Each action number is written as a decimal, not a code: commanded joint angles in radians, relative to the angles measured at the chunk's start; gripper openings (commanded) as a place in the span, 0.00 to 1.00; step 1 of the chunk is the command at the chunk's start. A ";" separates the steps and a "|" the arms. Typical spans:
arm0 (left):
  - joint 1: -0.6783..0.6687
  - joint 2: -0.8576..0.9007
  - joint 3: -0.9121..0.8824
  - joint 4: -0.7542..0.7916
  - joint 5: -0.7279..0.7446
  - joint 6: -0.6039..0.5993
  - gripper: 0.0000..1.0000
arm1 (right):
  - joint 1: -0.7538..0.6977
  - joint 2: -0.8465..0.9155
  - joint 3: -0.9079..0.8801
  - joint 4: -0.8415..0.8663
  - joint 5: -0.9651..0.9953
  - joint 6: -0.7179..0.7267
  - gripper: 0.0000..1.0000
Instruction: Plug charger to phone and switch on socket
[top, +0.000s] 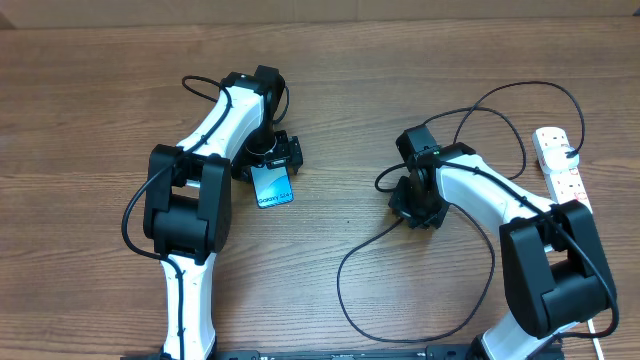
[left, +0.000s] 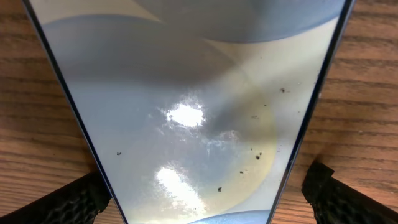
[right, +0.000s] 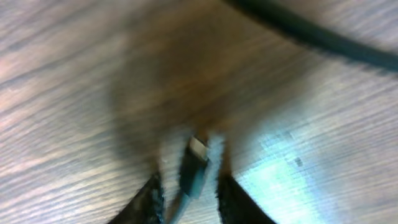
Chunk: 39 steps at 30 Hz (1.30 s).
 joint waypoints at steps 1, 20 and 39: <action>-0.008 0.054 -0.034 -0.003 -0.021 0.019 1.00 | 0.005 0.015 -0.003 -0.018 -0.037 -0.006 0.32; -0.007 0.054 -0.034 -0.003 -0.020 0.019 1.00 | -0.019 0.015 -0.004 0.045 -0.037 -0.011 0.04; -0.006 0.054 -0.034 0.056 0.230 0.225 0.99 | -0.085 -0.055 0.013 0.092 -0.906 -0.959 0.04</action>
